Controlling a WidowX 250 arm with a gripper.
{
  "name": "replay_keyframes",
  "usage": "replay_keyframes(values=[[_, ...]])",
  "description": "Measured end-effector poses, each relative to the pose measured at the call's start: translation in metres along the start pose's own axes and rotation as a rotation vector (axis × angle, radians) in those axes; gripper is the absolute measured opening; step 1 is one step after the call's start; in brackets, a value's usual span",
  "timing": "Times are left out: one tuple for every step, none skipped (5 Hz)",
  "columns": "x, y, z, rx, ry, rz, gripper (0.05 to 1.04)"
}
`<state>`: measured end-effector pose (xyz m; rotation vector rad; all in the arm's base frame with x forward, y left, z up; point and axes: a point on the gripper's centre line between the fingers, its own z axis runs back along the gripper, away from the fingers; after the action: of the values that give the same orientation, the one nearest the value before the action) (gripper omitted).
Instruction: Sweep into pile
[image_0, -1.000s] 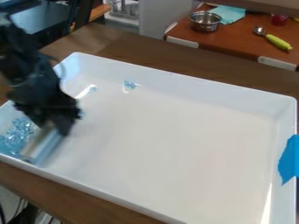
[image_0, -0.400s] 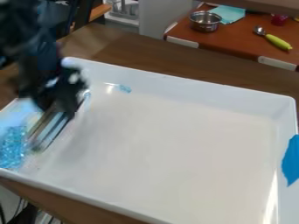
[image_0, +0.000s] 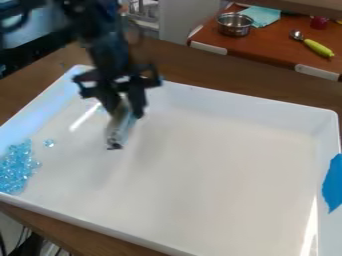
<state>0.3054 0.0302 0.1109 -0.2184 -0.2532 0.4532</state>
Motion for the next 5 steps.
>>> replay_keyframes(values=[[0.005,-0.001,-0.021,0.040,-0.003,0.013,0.380],[0.017,-0.004,-0.030,0.034,-0.006,0.004,0.380],[0.032,-0.001,-0.037,0.037,-0.029,0.015,0.380],[0.042,0.001,-0.038,0.039,-0.041,0.034,0.380],[0.052,0.009,-0.038,0.046,-0.062,0.098,0.380]])
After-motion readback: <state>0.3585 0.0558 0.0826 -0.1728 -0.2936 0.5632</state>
